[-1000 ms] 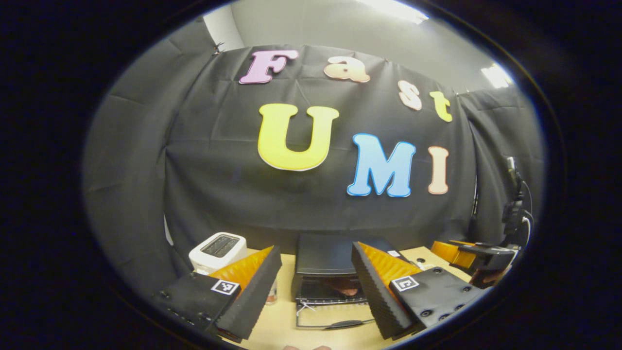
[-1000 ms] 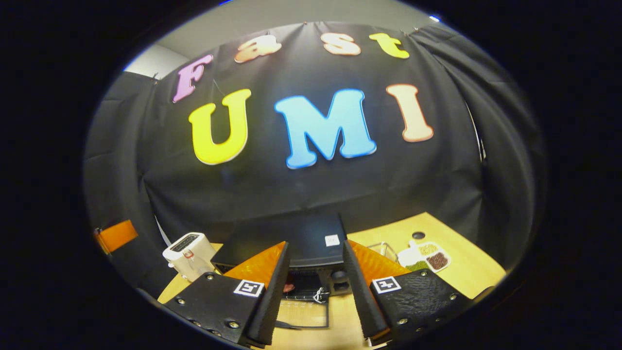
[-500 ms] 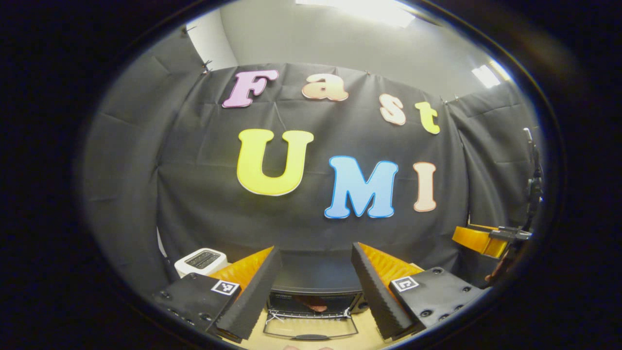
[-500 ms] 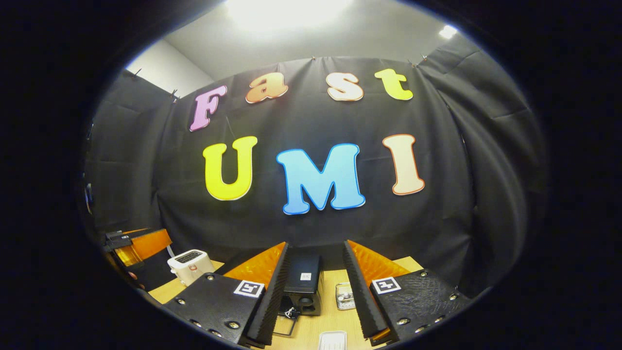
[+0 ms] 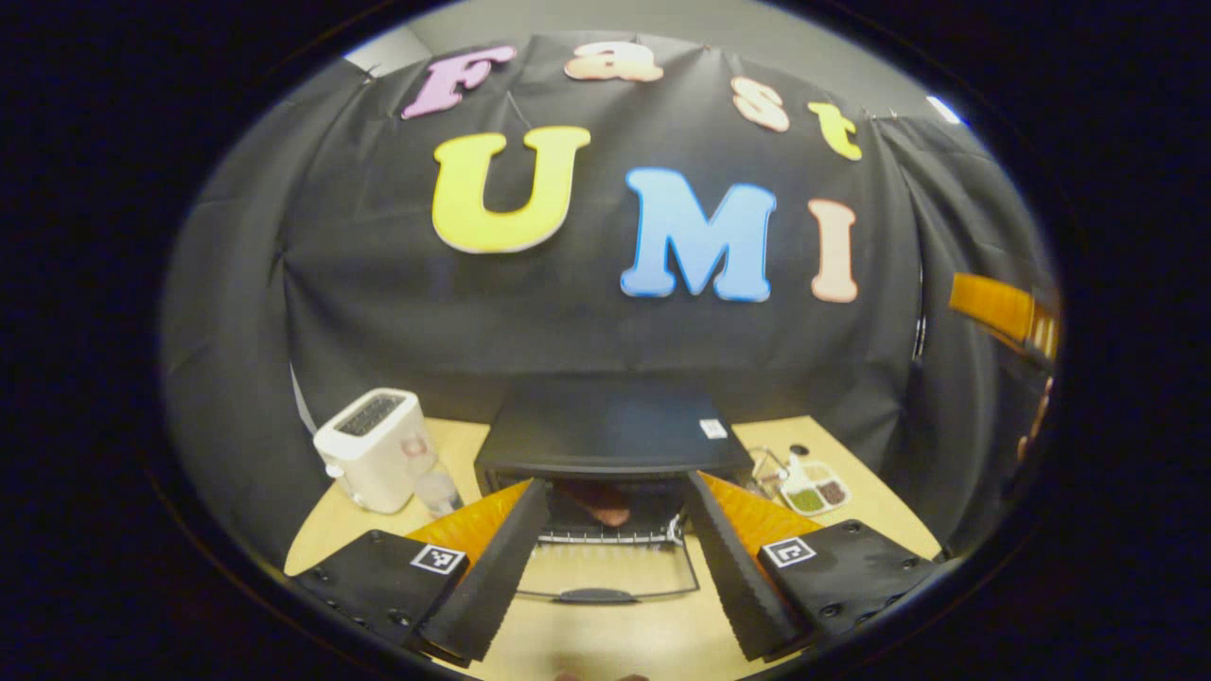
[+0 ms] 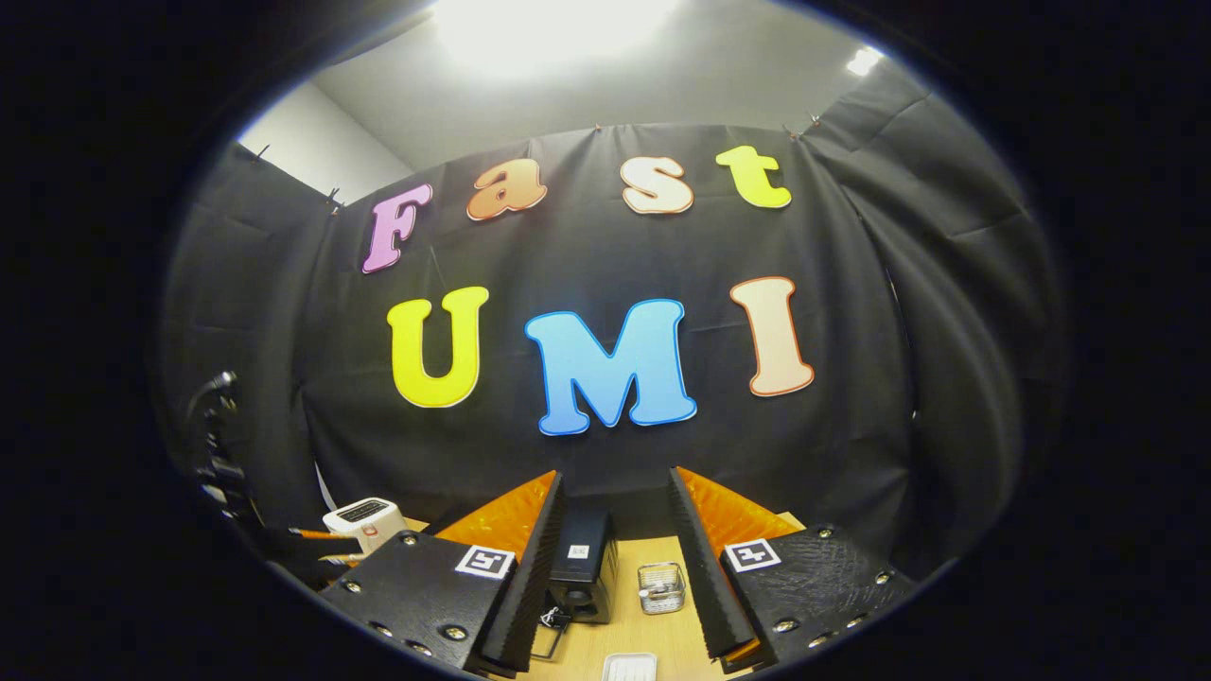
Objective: Open the electric oven with the left hand, put the food in, and close the electric oven.
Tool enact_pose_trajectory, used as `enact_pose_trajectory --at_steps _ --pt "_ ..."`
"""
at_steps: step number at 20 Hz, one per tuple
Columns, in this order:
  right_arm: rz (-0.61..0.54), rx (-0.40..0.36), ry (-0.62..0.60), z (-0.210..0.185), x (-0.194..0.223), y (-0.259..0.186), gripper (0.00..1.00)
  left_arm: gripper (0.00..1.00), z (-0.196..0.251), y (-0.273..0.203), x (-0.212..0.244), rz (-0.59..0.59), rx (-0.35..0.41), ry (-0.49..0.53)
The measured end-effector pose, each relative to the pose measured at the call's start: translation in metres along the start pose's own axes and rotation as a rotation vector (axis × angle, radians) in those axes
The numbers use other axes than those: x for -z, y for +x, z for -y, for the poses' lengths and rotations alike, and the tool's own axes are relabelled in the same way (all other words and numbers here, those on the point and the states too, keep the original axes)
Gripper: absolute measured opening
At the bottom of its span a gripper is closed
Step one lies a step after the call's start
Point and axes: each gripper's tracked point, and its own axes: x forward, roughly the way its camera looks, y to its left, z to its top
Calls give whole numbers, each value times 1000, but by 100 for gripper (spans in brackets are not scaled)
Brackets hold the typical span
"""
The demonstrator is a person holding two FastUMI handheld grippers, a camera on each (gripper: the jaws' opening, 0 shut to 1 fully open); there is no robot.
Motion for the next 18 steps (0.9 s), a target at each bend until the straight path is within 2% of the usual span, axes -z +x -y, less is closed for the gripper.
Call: enact_pose_trajectory --at_steps 1,3,5,7,14,18 --pt "-4 -1 -2 2 0 0 70 98 2 5 18 -49 8 -2" --pt "-14 5 -10 5 1 -2 72 100 7 16 52 -140 27 -2" --pt "-28 12 -16 8 5 -1 72 98 7 22 82 -225 38 3" --pt "-41 20 -19 12 7 -6 96 100 2 31 114 -319 27 21" --pt "-62 69 -23 33 16 -9 96 98 -15 55 197 -562 -5 42" --pt "-79 101 -32 50 24 -15 96 98 -19 71 224 -644 -2 42"
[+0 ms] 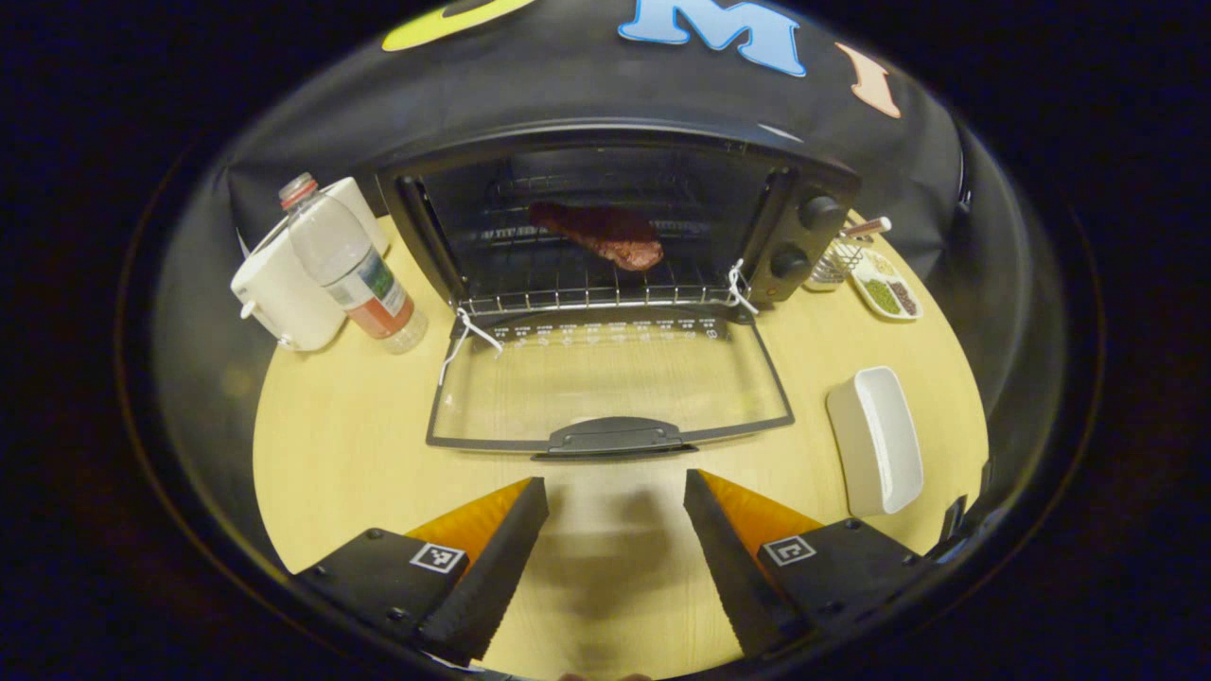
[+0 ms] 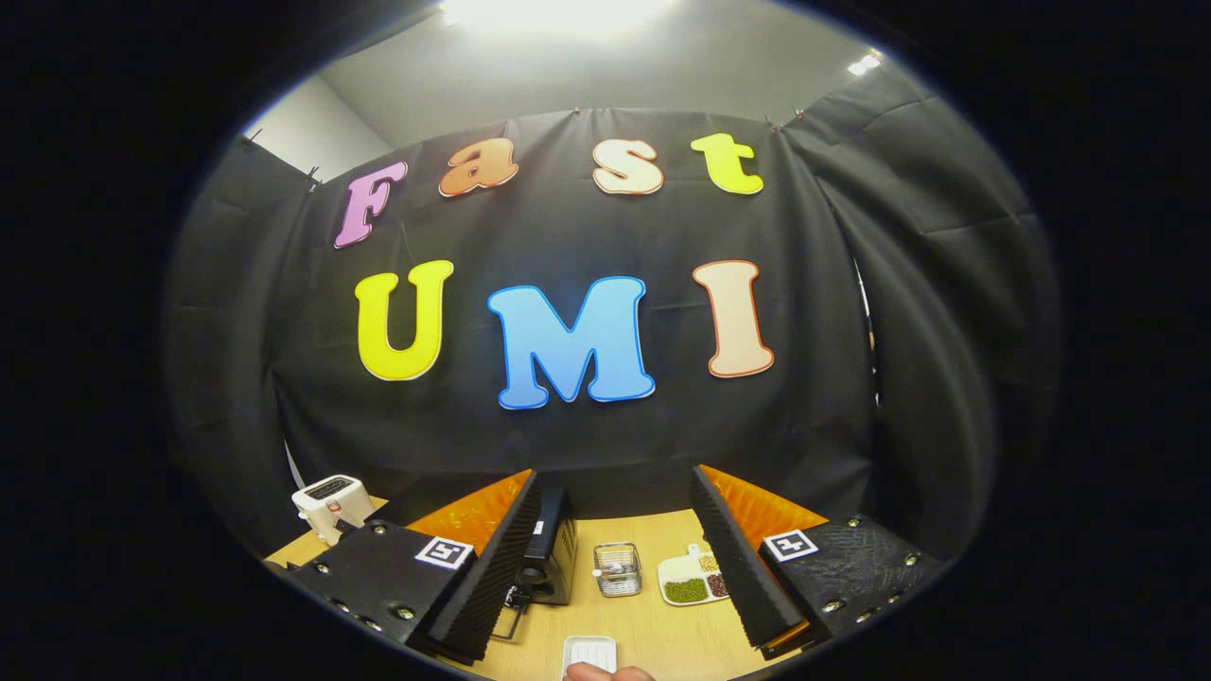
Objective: Open the electric oven with the left hand, put the food in, and close the electric oven.
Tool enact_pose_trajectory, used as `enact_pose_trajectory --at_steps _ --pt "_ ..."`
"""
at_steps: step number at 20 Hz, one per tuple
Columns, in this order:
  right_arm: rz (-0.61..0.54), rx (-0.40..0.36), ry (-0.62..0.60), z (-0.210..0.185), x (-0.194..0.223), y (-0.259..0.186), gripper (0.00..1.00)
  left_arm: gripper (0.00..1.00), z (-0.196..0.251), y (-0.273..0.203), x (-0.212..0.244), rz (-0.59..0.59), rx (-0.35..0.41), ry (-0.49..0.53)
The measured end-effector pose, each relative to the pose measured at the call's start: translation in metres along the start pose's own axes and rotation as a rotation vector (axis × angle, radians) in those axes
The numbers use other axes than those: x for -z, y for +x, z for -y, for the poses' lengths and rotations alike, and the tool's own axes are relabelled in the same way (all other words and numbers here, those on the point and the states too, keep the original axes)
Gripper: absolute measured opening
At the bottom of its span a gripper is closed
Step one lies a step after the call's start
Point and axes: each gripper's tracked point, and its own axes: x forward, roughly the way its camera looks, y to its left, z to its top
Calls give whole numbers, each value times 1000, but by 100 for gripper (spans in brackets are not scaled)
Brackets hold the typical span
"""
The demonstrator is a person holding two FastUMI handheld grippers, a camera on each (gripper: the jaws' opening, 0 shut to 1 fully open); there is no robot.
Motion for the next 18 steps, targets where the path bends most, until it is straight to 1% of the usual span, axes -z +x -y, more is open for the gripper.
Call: enact_pose_trajectory --at_steps 2,3,4,8,12,16,17,18 --pt "-8 11 -3 5 4 0 96 98 -5 11 3 -24 -13 29" --pt "-14 19 -3 7 5 0 96 100 -6 17 5 -37 -17 37" --pt "-18 25 -3 9 6 0 96 98 -5 23 6 -52 -14 38" --pt "-27 45 0 15 10 2 96 98 -6 40 14 -109 -16 24" --pt "-35 56 1 15 12 5 96 99 -4 49 16 -130 -7 13" --pt "-43 56 -2 13 16 6 96 98 -6 55 14 -144 -16 -10" --pt "-43 54 -3 11 16 7 96 100 -5 57 16 -152 -15 -11" --pt "-44 53 -3 10 16 8 96 98 -6 57 15 -151 -15 -8"
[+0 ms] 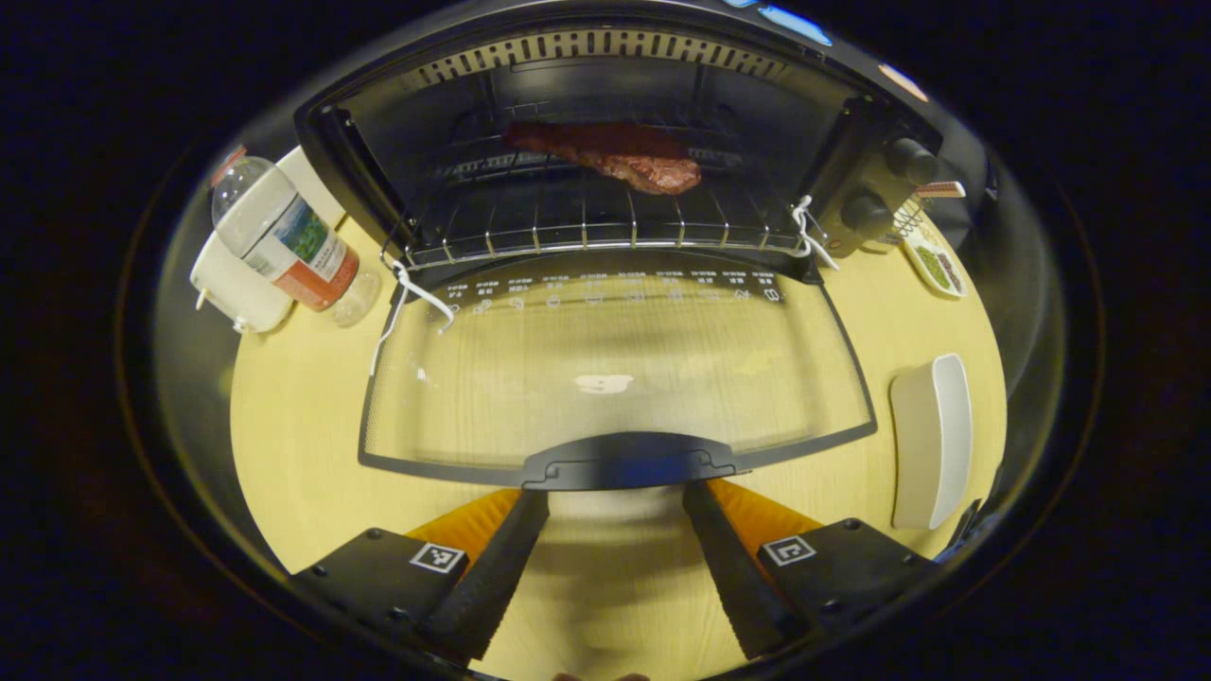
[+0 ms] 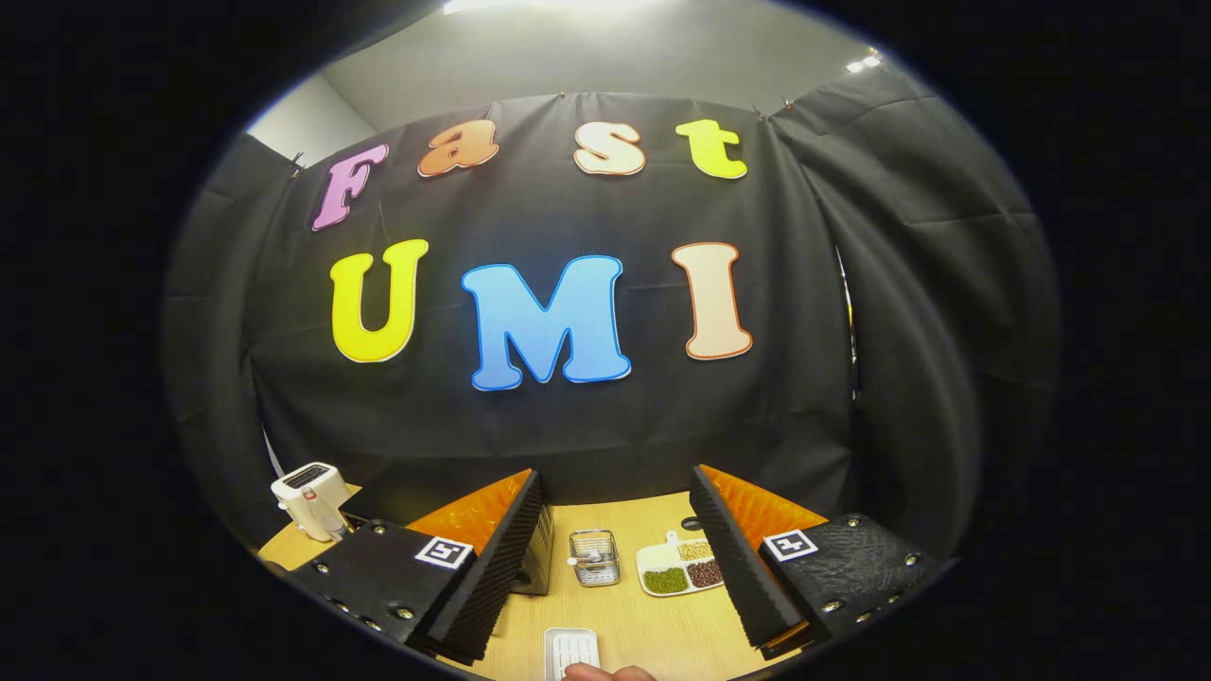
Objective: Open the electric oven with the left hand, put the food in, and close the electric oven.
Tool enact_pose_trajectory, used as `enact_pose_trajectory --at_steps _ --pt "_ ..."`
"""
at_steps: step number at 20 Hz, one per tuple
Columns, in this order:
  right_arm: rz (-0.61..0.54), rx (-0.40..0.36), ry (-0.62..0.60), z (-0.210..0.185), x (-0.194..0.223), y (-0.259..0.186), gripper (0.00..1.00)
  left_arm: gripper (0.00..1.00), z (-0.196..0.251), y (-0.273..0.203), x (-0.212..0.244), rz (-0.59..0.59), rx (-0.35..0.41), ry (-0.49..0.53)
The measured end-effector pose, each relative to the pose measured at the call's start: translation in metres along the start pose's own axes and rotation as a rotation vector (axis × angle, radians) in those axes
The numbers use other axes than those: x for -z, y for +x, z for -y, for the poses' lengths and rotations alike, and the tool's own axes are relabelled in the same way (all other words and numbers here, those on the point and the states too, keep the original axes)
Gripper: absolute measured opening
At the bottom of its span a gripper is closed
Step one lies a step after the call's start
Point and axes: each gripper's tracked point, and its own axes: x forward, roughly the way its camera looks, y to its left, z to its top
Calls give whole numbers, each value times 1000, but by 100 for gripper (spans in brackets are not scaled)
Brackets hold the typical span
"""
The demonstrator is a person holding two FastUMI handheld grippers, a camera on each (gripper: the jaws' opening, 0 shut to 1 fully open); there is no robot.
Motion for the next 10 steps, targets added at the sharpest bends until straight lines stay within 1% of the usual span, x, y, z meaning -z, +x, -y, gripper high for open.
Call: enact_pose_trajectory --at_steps 4,9,10 --pt "-3 -18 7 -9 0 2 96 98 1 -6 -2 12 2 -10" --pt "5 -42 7 -18 -1 1 96 100 2 -32 -6 59 9 -24" --pt "3 -47 8 -21 -1 1 96 92 2 -38 -8 73 9 -22"
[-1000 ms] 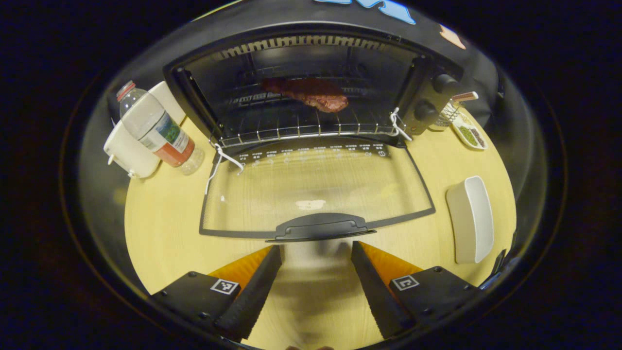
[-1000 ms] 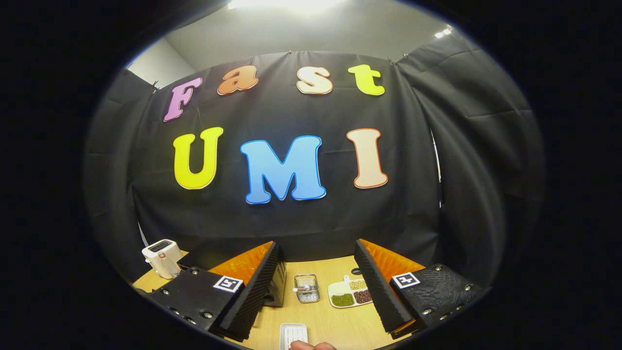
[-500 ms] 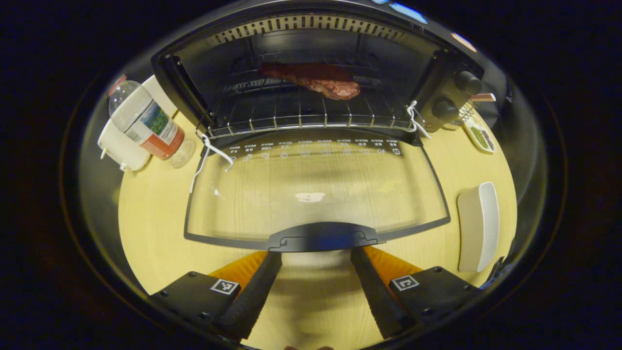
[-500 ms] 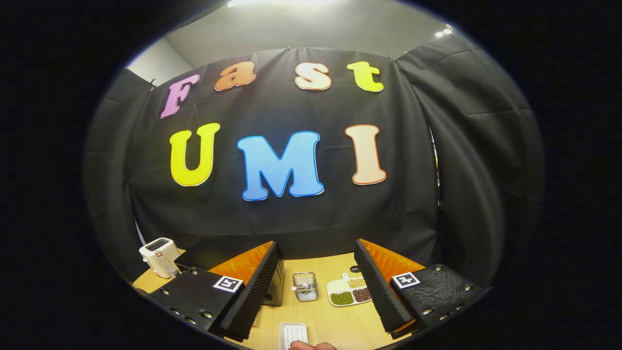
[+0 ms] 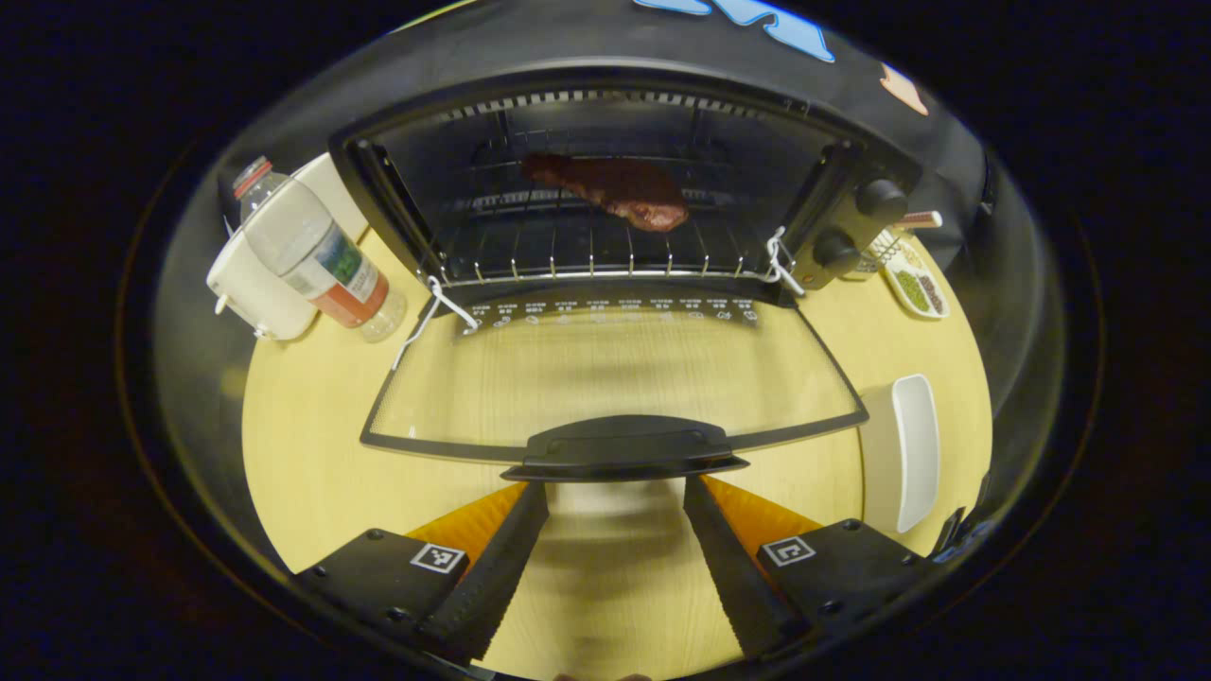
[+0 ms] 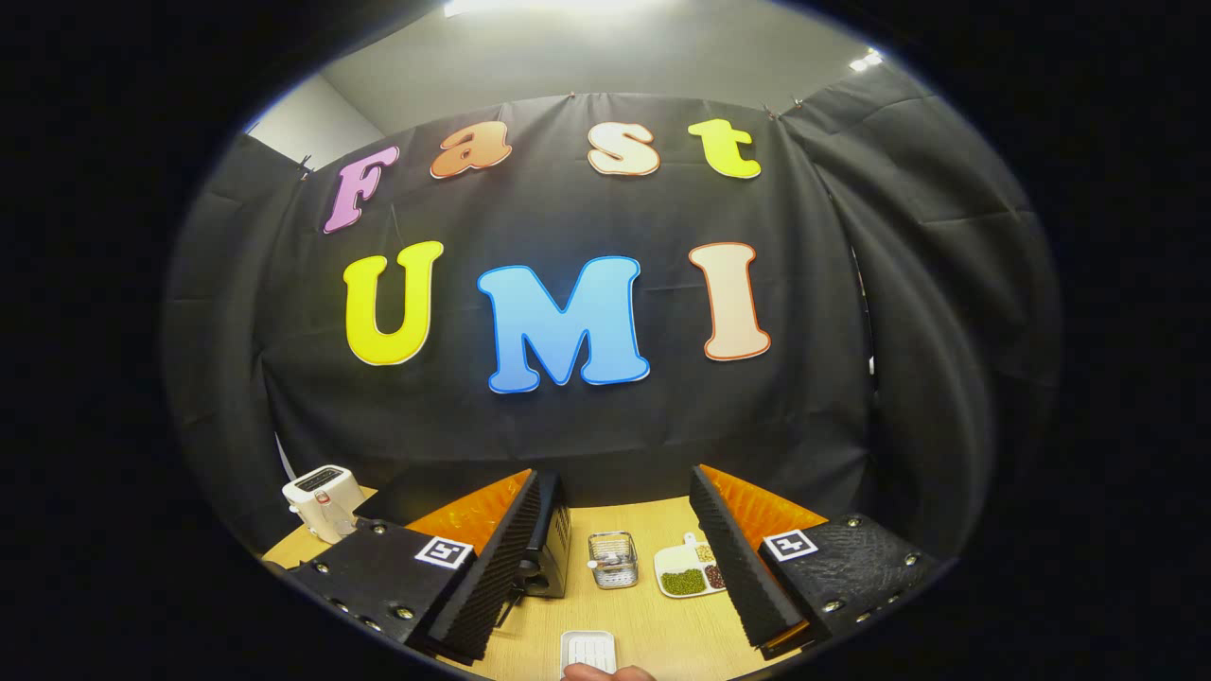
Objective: Open the electric oven with the left hand, put the food in, and close the electric oven.
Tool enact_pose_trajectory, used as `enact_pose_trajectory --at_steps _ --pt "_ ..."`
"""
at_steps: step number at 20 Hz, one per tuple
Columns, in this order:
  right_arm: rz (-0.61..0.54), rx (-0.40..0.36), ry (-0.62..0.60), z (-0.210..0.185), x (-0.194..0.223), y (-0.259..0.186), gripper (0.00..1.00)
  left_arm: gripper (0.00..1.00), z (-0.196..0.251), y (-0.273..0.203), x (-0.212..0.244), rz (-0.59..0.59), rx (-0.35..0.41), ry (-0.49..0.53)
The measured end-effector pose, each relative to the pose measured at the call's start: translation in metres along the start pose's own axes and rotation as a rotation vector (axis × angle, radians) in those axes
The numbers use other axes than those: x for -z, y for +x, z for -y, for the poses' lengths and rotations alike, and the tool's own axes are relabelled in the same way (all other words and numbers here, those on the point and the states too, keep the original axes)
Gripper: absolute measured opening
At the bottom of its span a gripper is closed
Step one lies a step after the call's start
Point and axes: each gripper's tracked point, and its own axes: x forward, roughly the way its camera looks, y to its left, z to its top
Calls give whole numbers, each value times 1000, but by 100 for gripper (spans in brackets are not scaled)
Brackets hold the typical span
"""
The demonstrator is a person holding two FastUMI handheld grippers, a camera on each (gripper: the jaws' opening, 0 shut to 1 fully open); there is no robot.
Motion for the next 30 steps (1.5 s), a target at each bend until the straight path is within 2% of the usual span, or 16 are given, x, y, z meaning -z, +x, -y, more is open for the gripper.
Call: enact_pose_trajectory --at_steps 6,10,14,15,16,20,25,27,30 --pt "13 -26 -7 -13 -2 -2 96 100 3 -33 -26 116 27 -21" --pt "28 -37 -22 -18 -6 -5 96 100 2 -40 -46 174 24 -21" --pt "22 -13 -17 -8 -3 -9 96 100 0 -45 -60 215 19 -30" --pt "20 -7 -14 -5 -3 -10 96 93 2 -50 -66 244 24 -36" --pt "19 -2 -12 -2 -2 -11 96 99 5 -58 -74 284 31 -36" --pt "27 -15 -18 0 -7 -9 96 98 15 -124 -113 535 25 -5" --pt "80 -59 -39 -2 -29 -8 96 100 48 -269 -152 968 84 -34" --pt "96 -77 -30 -2 -38 -10 96 100 52 -316 -148 1058 48 -32" --pt "93 -102 -19 -6 -48 -12 96 100 60 -358 -143 1125 -20 -16"
